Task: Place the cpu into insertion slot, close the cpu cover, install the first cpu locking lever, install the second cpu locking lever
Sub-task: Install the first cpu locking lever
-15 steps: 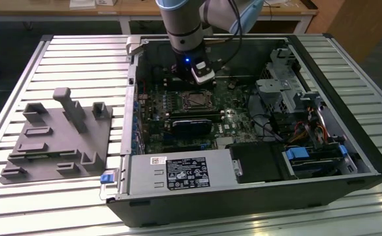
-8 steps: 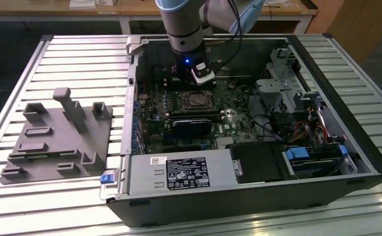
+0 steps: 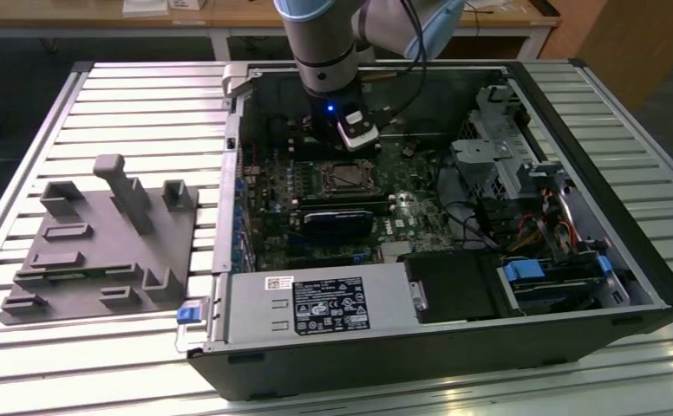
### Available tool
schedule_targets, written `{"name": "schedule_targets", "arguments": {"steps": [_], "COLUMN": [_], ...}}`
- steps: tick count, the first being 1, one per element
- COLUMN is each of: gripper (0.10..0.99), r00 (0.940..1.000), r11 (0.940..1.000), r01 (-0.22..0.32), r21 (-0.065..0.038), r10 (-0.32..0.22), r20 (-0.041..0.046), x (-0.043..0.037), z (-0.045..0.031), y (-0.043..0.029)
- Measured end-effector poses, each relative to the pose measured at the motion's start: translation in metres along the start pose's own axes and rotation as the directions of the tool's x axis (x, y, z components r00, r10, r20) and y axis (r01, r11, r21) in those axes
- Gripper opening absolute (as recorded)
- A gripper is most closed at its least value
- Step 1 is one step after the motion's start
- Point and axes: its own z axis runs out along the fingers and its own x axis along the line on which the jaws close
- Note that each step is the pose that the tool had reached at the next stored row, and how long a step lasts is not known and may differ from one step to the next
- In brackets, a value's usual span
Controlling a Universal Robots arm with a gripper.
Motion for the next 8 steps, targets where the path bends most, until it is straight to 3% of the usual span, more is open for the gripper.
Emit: {"name": "schedule_targets", "arguments": {"steps": [8], "gripper": [0.106], "r00": [1.0], "r11": [1.0], "r01": [0.0], "r21": [0.0], "r10": [0.0], "r20": [0.0004], "x": [-0.004], "z": [0.0009], "y": [0.0008]}}
